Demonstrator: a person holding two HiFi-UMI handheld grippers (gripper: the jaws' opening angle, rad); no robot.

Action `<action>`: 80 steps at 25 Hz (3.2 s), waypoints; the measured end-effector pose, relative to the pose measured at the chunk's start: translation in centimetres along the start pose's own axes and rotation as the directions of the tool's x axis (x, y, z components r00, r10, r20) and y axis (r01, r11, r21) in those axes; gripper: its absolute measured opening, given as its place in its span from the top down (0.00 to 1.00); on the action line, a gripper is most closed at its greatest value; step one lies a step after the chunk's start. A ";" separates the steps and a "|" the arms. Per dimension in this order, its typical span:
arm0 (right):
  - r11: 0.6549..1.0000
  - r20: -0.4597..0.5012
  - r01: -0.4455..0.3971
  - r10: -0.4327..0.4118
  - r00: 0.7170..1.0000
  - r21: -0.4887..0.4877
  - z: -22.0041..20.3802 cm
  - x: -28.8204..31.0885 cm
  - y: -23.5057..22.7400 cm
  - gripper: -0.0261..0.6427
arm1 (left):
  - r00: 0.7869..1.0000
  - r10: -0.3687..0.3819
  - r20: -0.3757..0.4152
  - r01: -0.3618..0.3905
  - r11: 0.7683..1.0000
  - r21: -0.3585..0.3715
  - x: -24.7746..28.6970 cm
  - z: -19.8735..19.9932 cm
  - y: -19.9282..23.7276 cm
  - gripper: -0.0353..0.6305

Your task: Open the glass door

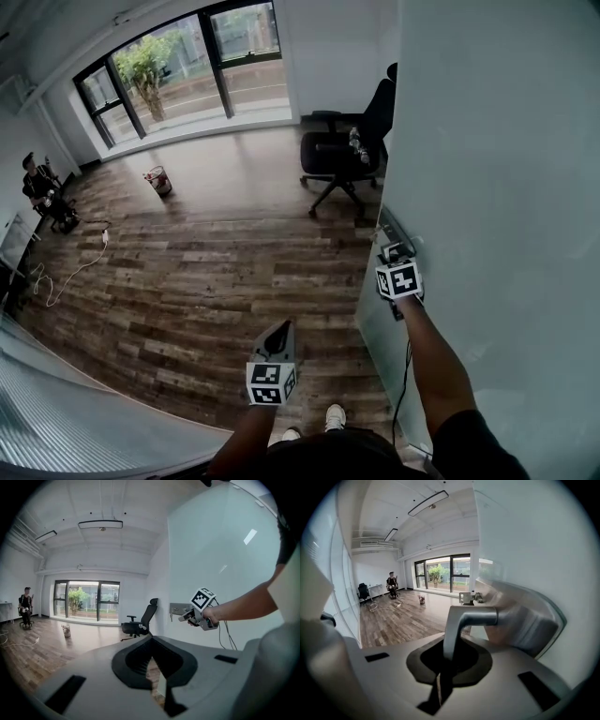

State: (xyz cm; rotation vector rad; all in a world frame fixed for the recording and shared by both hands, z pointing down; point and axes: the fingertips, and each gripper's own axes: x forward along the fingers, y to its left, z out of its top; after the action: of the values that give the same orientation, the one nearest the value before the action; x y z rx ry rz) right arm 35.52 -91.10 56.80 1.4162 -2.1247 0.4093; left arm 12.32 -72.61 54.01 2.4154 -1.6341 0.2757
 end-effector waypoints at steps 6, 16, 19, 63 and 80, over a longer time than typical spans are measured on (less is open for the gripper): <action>0.999 -0.004 0.045 -0.045 0.999 0.018 -0.9 0.8 -2.8 0.94 | 1.000 -0.005 0.009 0.005 1.000 0.007 1.5 -0.7 -1.6 0.95; 0.994 -0.125 0.071 -0.082 0.989 -0.088 -0.6 -1.0 -2.0 0.94 | 1.000 0.012 0.005 -0.012 1.000 0.000 -0.4 -0.5 -2.0 0.95; 0.991 -0.234 0.053 -0.080 0.969 -0.121 -0.9 -1.7 -1.5 0.93 | 1.000 0.015 0.021 -0.015 1.000 -0.004 -1.4 0.3 -1.7 0.95; 0.998 0.557 0.066 -0.050 0.829 -0.008 -15.3 -44.1 38.1 0.94 | 0.975 -0.131 0.179 0.136 0.991 -0.016 -35.8 -3.8 -7.9 0.95; 0.998 0.513 0.057 -0.068 0.856 0.037 -35.3 -66.4 42.4 0.94 | 0.978 -0.102 0.184 0.105 0.994 -0.005 -59.4 -12.6 -24.3 0.95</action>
State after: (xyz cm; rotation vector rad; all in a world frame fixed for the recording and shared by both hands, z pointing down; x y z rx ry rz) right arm 25.86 -5.79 47.75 1.7517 -2.4794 0.0165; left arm 12.60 -7.44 48.31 2.5716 -1.5671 0.0238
